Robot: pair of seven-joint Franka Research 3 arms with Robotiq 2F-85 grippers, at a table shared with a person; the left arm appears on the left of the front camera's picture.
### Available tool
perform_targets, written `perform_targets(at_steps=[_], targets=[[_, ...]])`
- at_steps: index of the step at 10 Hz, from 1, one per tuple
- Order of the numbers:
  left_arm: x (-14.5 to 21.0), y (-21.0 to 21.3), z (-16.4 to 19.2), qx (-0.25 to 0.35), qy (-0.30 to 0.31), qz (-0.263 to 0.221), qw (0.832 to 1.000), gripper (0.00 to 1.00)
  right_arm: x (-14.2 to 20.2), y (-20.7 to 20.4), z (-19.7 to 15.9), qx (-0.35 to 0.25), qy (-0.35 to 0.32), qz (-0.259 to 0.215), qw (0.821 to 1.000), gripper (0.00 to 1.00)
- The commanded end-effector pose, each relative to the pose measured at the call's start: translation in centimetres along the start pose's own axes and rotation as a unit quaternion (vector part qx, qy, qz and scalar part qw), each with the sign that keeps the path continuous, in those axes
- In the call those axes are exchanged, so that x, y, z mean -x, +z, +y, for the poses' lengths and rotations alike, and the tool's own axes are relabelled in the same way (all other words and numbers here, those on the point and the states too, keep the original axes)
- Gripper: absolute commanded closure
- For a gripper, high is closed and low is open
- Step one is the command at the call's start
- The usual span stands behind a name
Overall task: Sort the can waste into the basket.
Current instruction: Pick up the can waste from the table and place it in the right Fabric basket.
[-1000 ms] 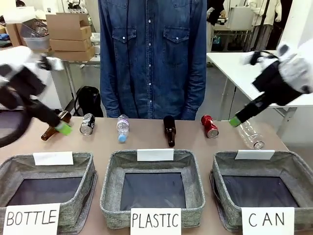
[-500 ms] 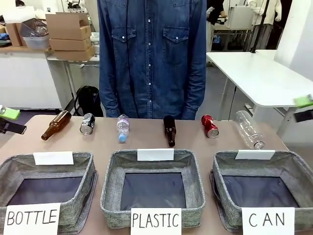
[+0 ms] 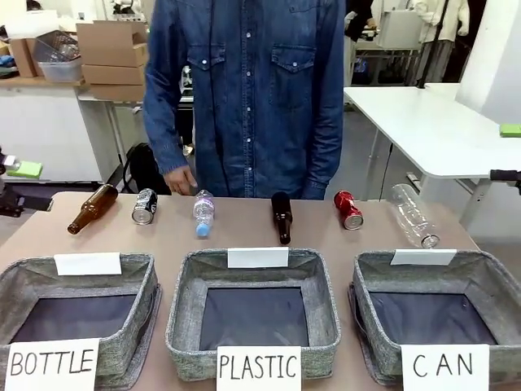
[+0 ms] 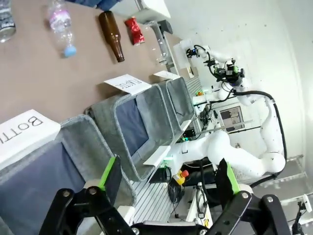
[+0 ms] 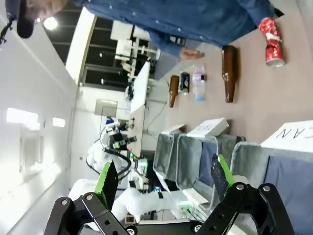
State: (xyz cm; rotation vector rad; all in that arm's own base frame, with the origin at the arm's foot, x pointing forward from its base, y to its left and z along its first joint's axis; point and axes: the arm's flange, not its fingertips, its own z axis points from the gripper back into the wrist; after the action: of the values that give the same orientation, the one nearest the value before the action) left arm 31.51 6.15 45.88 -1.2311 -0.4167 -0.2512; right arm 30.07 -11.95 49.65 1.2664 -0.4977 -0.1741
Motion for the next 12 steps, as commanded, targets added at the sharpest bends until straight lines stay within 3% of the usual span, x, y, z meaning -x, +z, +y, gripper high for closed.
perform_targets(at_steps=[1, 4, 6, 8, 10, 12], targets=[[0.5, 0.8, 0.2, 0.002, -0.013, 0.009, 1.000, 0.00, 1.0, 1.4, 0.6, 0.002, 0.030, 0.018, 0.999, 0.00], [0.5, 0.8, 0.2, 0.002, -0.013, 0.009, 1.000, 0.00, 1.0, 1.4, 0.6, 0.002, 0.030, 0.018, 0.999, 0.00], [-0.9, 1.4, 1.1, -0.029, 0.039, -0.020, 0.999, 0.00, 1.0, 1.4, 0.6, 0.002, 0.030, 0.018, 0.999, 0.00], [-5.8, -2.8, 5.4, -0.013, 0.080, 0.087, 0.993, 0.00, 1.0, 1.4, 0.6, 0.002, 0.030, 0.018, 0.999, 0.00], [-9.4, -3.9, 6.9, -0.034, 0.105, 0.091, 0.990, 0.00, 1.0, 1.4, 0.6, 0.002, 0.030, 0.018, 0.999, 0.00], [-8.6, 3.1, 3.8, -0.050, 0.087, 0.038, 0.994, 0.00, 1.0, 1.4, 0.6, 0.002, 0.030, 0.018, 0.999, 0.00]])
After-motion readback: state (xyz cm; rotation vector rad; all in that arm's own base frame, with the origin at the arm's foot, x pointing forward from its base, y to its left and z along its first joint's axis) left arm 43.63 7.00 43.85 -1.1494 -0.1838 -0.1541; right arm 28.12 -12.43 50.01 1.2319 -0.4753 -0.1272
